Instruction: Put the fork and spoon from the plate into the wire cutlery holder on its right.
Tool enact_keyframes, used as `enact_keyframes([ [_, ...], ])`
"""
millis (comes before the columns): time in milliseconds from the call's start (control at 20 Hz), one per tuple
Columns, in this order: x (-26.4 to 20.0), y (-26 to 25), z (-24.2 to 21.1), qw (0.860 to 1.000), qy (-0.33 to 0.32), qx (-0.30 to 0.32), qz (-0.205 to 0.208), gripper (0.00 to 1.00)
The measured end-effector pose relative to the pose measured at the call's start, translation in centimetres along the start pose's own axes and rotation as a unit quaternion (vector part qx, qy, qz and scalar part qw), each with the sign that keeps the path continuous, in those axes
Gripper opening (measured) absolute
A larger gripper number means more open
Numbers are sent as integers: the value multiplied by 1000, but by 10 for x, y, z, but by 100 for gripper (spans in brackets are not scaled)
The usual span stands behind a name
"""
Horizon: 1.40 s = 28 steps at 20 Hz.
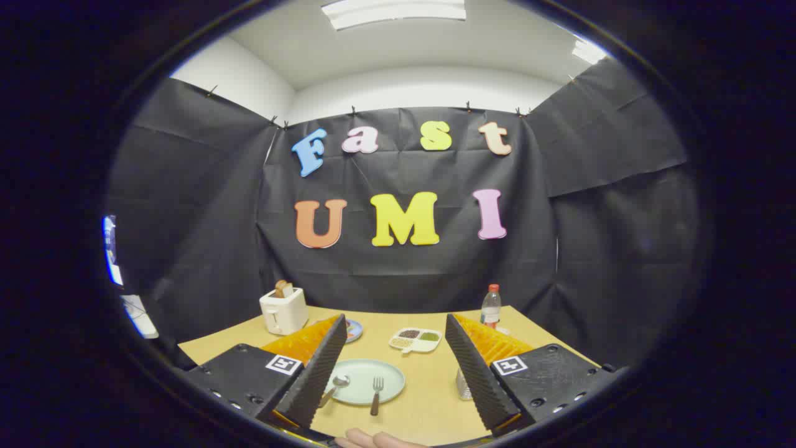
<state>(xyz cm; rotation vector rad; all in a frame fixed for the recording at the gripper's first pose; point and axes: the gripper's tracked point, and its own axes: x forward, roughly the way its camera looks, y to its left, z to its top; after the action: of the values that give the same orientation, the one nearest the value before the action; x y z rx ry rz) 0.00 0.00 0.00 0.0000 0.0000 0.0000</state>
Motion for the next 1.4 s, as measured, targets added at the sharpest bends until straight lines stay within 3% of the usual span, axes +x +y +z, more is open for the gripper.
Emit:
enact_keyframes([
  [550, 6, -19, 0, 1000, 12, -1, -18, 96],
  [800, 46, -18, -50, 994, 110, -21, -4, 96],
  [1000, 76, -9, -110, 974, 220, -52, 9, 96],
  [1400, 94, 14, -222, 908, 412, -71, 40, 93],
])
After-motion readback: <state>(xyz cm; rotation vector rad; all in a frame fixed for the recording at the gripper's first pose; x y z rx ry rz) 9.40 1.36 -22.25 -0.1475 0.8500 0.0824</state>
